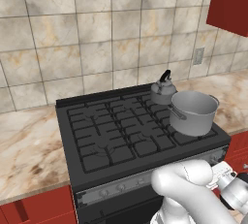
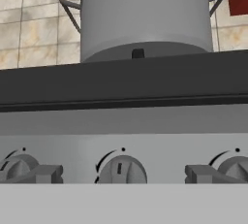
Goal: Pick the kettle from the cabinet and place it on a stove burner. Then pick the pot from the counter and place it on another stove burner. Finally, turn both burners on.
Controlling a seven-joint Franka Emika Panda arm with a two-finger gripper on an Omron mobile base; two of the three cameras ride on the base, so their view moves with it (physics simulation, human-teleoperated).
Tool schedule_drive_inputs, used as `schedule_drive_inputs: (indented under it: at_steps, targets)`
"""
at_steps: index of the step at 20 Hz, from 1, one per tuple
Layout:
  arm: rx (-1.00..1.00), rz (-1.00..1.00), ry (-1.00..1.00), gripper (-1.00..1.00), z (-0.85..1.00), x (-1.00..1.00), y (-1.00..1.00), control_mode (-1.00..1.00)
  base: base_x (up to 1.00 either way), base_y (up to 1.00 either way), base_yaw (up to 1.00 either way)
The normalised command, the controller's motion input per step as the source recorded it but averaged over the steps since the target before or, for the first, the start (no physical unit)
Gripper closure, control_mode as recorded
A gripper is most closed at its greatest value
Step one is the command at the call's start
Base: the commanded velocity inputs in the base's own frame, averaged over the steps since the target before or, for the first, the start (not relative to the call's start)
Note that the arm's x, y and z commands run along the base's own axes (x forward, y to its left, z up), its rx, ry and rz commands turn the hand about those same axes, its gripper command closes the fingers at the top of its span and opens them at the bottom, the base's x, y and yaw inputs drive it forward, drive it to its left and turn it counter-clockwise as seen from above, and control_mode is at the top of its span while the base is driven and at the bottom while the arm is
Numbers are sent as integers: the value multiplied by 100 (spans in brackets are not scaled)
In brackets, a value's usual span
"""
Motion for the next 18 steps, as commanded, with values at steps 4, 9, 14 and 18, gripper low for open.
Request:
schedule_drive_inputs:
  at_steps: [4, 9, 14, 18]
  targets:
    - [0, 0, -3, -100, -4, 3, 0, -100, 0, 0, 0]
    - [0, 0, -1, -100, 0, 4, 0, -100, 0, 0, 0]
    - [0, 0, -2, -100, 0, 0, 1, -100, 0, 0, 0]
    - [0, 0, 0, -100, 0, 0, 5, -100, 0, 0, 0]
